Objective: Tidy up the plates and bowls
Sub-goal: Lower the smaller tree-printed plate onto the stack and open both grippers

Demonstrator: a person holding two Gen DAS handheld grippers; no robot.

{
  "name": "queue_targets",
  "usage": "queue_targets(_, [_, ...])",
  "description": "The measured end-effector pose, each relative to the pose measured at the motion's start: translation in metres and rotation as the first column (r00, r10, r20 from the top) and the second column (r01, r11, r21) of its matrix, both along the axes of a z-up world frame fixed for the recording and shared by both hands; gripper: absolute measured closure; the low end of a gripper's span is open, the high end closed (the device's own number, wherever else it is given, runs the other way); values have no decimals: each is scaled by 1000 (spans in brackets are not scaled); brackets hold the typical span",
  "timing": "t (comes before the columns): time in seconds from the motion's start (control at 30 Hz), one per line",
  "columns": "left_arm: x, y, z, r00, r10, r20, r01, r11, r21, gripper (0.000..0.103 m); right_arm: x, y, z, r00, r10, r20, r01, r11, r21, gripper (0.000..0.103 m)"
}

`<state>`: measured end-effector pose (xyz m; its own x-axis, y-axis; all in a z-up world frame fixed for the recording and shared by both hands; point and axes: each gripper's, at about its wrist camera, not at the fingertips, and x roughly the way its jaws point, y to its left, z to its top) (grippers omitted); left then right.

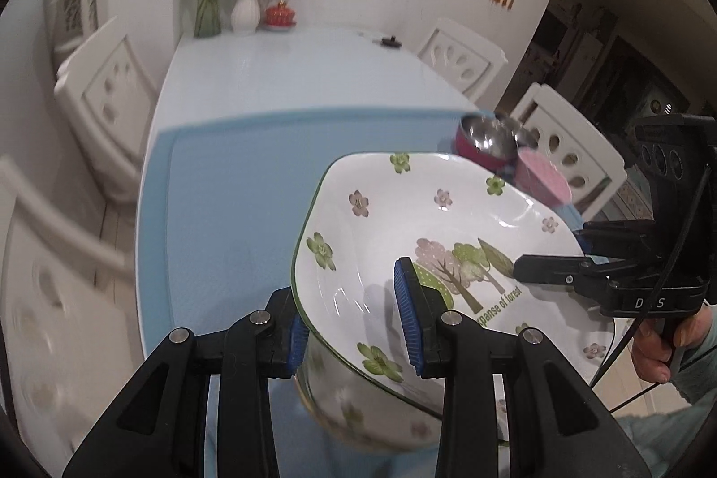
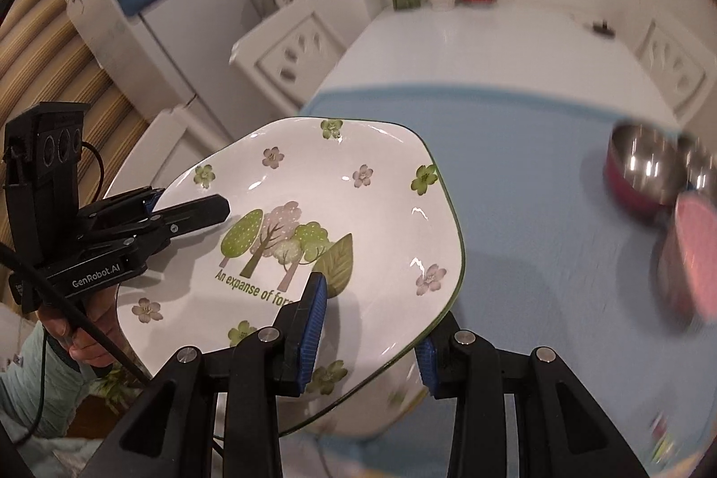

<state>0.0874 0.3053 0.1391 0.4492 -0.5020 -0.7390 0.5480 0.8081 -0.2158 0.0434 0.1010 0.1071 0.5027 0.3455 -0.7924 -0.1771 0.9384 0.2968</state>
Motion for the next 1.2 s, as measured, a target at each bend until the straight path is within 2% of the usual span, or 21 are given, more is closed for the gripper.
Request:
queue_targets(0.23, [-53, 13, -26, 997, 2, -79, -1, 1000, 17, 72, -50, 17, -29, 997, 44, -62, -45, 999, -27, 68])
queue_targets(0.43, [-74, 16, -43, 995, -5, -102, 8, 1000, 25, 72, -66, 23, -46, 995, 53, -81, -57, 997, -48, 68])
queue_targets(0.83, [-69, 14, -77, 992, -11, -126, 20, 998, 65, 71, -67, 29, -81, 988, 58, -141, -67, 996, -62, 68])
queue_targets(1.2, [-62, 13, -83, 986, -31, -162, 38, 999, 38, 71, -68, 30, -71, 989, 31, -146, -44, 996, -82, 68])
